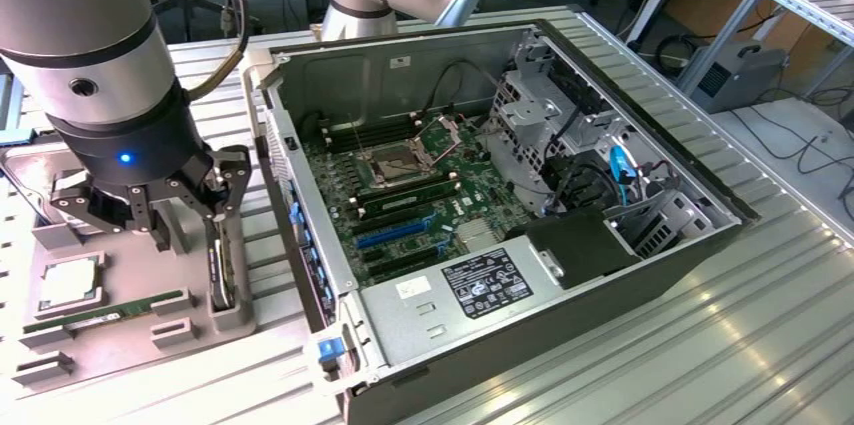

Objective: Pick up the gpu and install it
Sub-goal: 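Pick up the gpu and move the gpu toward the slot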

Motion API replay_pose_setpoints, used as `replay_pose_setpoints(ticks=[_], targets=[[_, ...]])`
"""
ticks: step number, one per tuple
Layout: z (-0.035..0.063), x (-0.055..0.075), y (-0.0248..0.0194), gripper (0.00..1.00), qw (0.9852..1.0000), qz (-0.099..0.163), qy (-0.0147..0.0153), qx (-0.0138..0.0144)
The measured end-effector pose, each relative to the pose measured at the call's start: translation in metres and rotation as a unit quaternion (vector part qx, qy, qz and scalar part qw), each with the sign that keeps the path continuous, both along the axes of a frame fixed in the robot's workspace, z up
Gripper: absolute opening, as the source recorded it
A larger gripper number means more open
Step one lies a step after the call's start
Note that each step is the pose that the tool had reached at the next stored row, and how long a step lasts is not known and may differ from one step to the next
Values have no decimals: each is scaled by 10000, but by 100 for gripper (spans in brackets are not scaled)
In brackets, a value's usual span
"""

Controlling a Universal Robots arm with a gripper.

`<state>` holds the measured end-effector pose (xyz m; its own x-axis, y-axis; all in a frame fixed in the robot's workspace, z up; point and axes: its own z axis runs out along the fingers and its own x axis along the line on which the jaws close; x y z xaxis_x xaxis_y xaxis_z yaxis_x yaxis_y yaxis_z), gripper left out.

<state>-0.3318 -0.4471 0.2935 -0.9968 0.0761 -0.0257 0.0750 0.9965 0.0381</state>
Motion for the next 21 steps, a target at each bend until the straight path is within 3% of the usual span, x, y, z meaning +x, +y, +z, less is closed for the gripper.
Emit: replay_pose_setpoints(ticks=[21], targets=[[-65, 0, 0, 48, 10000, 0, 0, 0]])
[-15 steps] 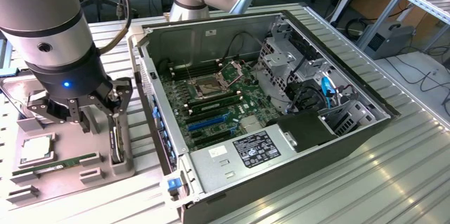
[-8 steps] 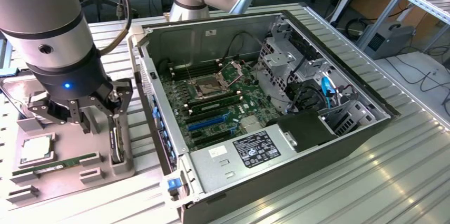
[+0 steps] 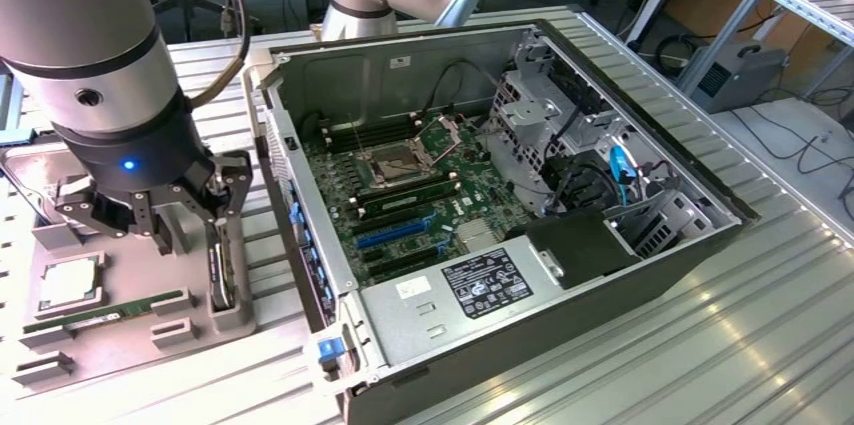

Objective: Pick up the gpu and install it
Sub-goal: 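Pick up the gpu and move the gpu toward the slot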

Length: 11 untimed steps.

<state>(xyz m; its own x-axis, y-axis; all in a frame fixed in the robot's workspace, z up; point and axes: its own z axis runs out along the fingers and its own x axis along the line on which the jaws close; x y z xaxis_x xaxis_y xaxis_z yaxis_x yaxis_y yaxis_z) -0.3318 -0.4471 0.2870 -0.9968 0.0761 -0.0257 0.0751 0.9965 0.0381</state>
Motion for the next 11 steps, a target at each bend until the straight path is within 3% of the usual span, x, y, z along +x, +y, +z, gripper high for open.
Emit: replay_pose_setpoints(ticks=[11], targets=[[-39, 3, 3, 48, 10000, 0, -1, 1]])
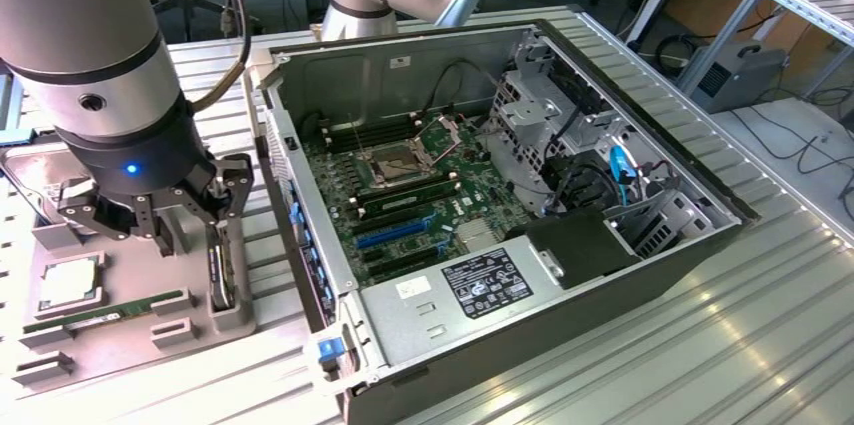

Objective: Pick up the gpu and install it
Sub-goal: 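Pick up the gpu and move the gpu toward the slot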

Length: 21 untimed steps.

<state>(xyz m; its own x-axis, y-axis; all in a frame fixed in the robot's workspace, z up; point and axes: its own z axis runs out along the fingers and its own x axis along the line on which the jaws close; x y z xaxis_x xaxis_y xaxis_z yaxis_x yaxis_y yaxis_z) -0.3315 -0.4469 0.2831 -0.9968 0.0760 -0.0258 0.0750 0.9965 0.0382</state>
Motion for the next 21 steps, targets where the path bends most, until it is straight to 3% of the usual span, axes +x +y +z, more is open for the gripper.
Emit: replay_pose_setpoints(ticks=[9, 21], targets=[[-13, 15, 30, 48, 10000, -1, 1, -1], [-41, 56, 34, 48, 10000, 0, 0, -1]])
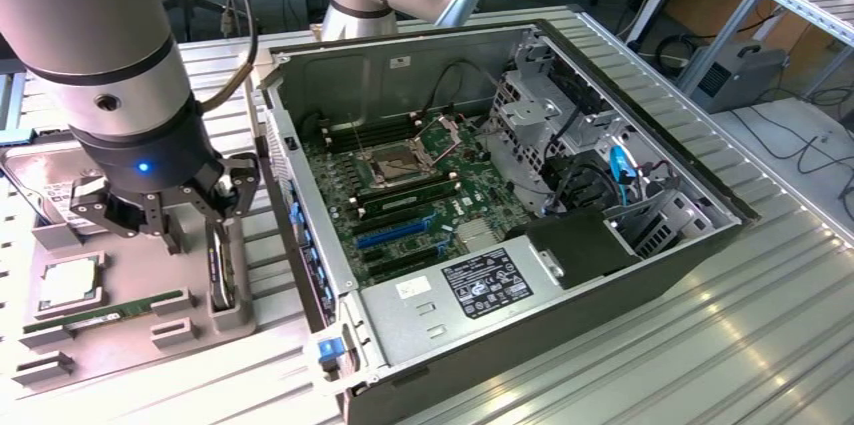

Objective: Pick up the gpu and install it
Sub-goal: 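Pick up the gpu and move the gpu toward the slot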

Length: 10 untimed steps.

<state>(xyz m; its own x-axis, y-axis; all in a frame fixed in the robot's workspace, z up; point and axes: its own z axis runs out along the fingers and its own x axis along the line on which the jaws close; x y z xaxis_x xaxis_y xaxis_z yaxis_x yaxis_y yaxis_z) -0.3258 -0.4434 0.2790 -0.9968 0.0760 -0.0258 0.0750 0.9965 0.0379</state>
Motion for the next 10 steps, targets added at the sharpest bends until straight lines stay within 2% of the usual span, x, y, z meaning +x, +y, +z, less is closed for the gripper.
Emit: replay_pose_setpoints(ticks=[10], targets=[[-23, 59, 9, 48, 10000, -1, 0, 0]])
